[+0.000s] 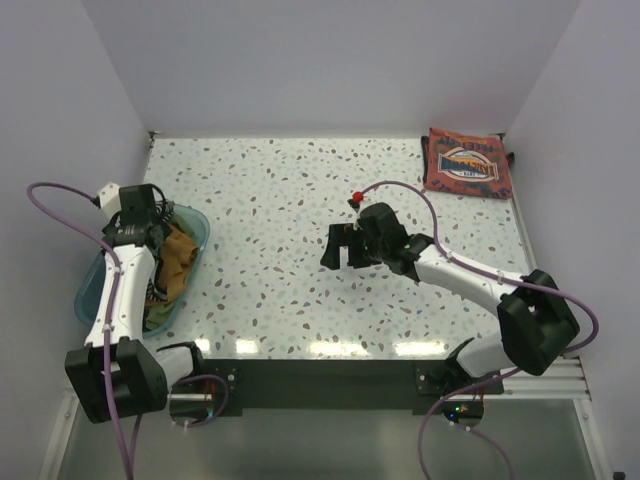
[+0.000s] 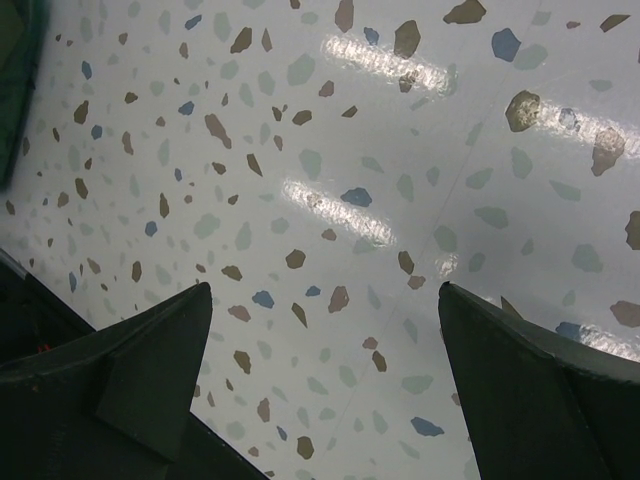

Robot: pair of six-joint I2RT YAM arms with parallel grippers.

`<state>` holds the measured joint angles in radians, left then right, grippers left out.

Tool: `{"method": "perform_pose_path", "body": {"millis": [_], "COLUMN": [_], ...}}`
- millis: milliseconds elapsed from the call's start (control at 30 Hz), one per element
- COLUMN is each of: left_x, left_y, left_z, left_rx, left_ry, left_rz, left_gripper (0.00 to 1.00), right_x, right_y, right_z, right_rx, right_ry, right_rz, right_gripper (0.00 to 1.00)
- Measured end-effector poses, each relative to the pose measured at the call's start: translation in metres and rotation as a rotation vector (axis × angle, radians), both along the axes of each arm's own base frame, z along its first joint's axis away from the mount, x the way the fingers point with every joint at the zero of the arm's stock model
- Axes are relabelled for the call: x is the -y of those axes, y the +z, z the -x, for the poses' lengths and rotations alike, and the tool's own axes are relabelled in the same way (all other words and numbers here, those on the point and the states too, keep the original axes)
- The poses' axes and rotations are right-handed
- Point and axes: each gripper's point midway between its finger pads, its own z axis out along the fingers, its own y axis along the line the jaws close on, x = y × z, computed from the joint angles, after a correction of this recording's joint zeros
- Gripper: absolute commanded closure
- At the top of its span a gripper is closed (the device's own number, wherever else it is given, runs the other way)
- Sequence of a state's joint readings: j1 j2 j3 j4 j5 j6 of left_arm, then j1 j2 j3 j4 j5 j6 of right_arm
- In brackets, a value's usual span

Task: Fold and stack the tank tops
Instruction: Grab the tank top from the pile

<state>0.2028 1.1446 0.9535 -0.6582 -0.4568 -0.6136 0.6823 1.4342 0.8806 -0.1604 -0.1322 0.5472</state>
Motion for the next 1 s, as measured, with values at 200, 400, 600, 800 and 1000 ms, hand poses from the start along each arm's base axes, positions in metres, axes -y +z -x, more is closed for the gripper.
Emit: {"method": "perform_pose_path", "body": {"millis": [200, 400, 600, 800, 1000], "left_x": [-0.008, -0.008, -0.007, -0.011, -0.021], "left_y": [-0.006, -0.011, -0.034, -0.036, -0.002], "left_z": [0.006, 0.016, 0.022, 0.024, 0.019], "left_rx": [-0.047, -0.051, -0.122, -0.122, -0.099], "left_ry": [0.033, 0.041, 0.053, 0.086, 0.109], "left_rz": [-0.034, -0.041, -0.027, -0.035, -0.084], "left_gripper": [0.41, 0.37, 0.50, 1.00, 1.00], "right_x": [-0.002, -0.005, -0.008, -0.010, -0.010], "right_y": [0.001, 0.000, -0.008, -0.009, -0.009], "right_z": [0.001, -0.001, -0.002, -0.001, 0.000], "right_rx": [-0.001, -0.001, -0.018, -0.023, -0.024], "right_ry": [0.007, 0.011, 0.015, 0.022, 0.026], "right_rz": [-0.007, -0.019, -0.020, -0.026, -0.028], "right_gripper": [0.02, 0.02, 0.02, 0.02, 0.02]}}
